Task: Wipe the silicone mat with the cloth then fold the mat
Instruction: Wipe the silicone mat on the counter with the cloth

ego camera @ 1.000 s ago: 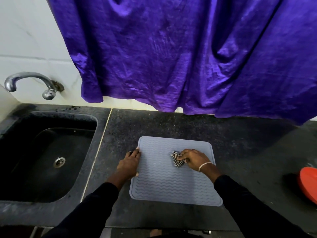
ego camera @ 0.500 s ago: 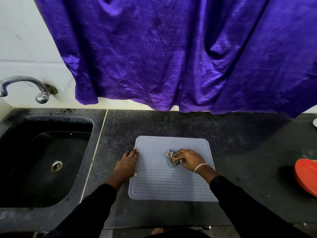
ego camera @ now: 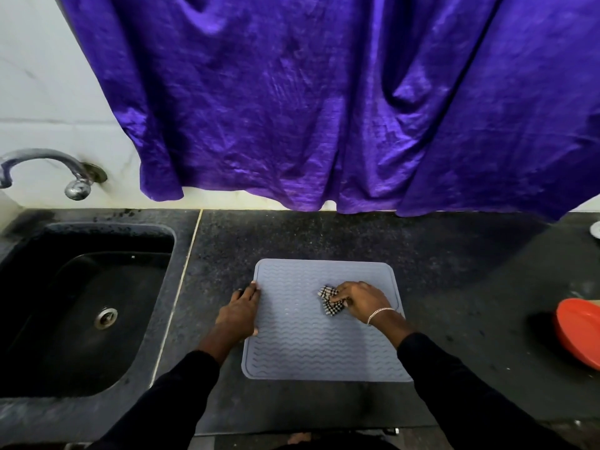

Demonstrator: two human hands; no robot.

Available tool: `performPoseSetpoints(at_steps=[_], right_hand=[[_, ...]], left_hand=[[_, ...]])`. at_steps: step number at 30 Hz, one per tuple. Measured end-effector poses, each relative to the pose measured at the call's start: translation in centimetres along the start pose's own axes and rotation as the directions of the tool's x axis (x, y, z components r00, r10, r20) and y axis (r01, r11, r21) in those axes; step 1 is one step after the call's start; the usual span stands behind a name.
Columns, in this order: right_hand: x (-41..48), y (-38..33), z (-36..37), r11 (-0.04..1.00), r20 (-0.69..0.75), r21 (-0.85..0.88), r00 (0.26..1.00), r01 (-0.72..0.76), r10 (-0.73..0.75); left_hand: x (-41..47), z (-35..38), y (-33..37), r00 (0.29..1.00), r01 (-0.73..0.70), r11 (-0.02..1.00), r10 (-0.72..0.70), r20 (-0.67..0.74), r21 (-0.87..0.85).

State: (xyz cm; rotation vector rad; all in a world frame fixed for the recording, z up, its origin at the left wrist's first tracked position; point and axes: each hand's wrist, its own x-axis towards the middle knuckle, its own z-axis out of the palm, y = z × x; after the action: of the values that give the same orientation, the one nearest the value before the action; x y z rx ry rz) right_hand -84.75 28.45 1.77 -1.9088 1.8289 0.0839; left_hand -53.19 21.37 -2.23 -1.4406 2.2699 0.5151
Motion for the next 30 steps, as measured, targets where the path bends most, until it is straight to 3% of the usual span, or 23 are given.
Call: performPoseSetpoints(at_steps=[4,10,15,22,30], right_hand=[[-1.4,2.1,-0.4,0.999,-0.018,-0.040,1.000,-0.005,0.005],[-2.1,4.3,-2.4,0.981,-0.015,-0.086,0.985,-0.173,0.172],[-0.8,1.7,-2.4,0.997,-0.053,-0.046,0.997,-0.063,0.061],[-2.8,4.0,-0.2,0.997,-0.075,-0.007,0.994,-0.077,0.076],[-3.6,6.4,-2.4,0.968,-0.064,-0.074,0.970,-0.240,0.236]], left_hand=[[0.0,0.0,0.0,1.000,0.010,1.000,-0.010,0.007,-0.014],[0.1,0.0,0.1,1.000,0.014,1.000,-0.014,0.009,-0.019],[0.0,0.0,0.1,1.000,0.014,1.000,-0.014,0.014,-0.009],[0.1,0.0,0.1,1.000,0.013,1.000,-0.013,0.013,-0.014],[0.3,0.2,-0.1,1.000,0.004,1.000,-0.004,0.002,-0.006]])
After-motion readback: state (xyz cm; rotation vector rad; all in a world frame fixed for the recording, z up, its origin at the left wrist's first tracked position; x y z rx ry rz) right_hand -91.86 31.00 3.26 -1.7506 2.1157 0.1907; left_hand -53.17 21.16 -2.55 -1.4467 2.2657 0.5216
